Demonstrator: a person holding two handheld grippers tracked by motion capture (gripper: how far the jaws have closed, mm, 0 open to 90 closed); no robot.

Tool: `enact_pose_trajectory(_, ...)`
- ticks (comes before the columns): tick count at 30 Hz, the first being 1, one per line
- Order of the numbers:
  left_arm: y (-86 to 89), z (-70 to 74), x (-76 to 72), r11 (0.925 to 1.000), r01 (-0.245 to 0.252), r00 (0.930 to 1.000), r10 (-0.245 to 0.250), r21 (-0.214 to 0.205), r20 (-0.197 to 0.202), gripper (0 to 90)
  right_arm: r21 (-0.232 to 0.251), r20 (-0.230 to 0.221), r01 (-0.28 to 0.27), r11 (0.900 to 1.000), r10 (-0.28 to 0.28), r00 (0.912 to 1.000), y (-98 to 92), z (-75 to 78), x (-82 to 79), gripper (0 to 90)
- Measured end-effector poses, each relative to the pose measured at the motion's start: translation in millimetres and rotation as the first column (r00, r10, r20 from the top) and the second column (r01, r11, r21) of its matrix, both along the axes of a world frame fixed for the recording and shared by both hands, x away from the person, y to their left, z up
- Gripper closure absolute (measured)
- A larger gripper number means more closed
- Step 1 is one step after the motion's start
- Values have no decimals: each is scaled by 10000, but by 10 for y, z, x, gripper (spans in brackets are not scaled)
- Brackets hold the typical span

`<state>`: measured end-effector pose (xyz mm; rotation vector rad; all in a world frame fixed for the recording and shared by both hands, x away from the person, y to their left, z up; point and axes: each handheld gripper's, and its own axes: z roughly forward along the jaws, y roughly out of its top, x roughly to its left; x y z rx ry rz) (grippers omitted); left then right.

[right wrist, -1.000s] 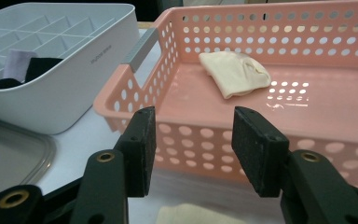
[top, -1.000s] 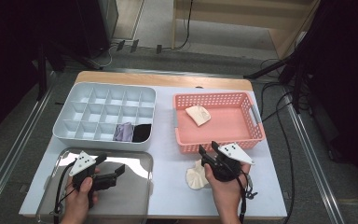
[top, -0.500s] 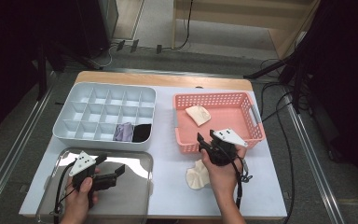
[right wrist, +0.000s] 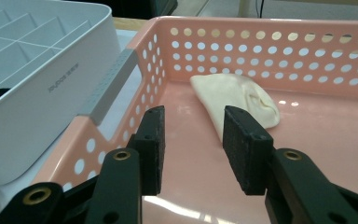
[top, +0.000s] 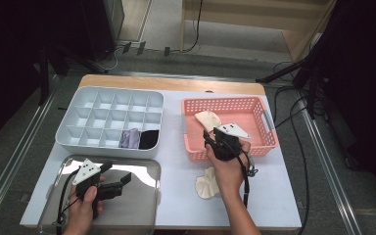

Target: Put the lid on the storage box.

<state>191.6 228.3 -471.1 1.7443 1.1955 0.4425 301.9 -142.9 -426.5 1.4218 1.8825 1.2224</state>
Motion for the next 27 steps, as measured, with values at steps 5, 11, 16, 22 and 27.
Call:
enact_pose_trajectory(5, -1, -2, 0, 10000, -14, 10000, 14, -43, 22, 139, -324, -150, -85, 9994, 80, 9999, 36, 14, 114, 607)
enact_pose_trajectory(11, -1, 1, -6, 10000, 40, 10000, -40, 45, 49, 139, -153, -344, 145, 9998, -151, 9993, 24, 1, 247, 620)
enact_pose_trajectory(16, 4, -2, 1, 10000, 17, 10000, -17, -38, 15, 139, -82, -403, 259, 9996, -262, 9988, 14, 15, 323, 630)
enact_pose_trajectory(22, -2, 0, -4, 10000, -59, 10000, 59, 25, 24, 139, 87, -609, 441, 9990, -435, 9972, -4, 52, 383, 636)
enact_pose_trajectory(27, 7, -1, 4, 10000, -16, 10000, 16, 6, -23, 139, 137, -718, 491, 9987, -480, 9963, -18, 110, 404, 639)
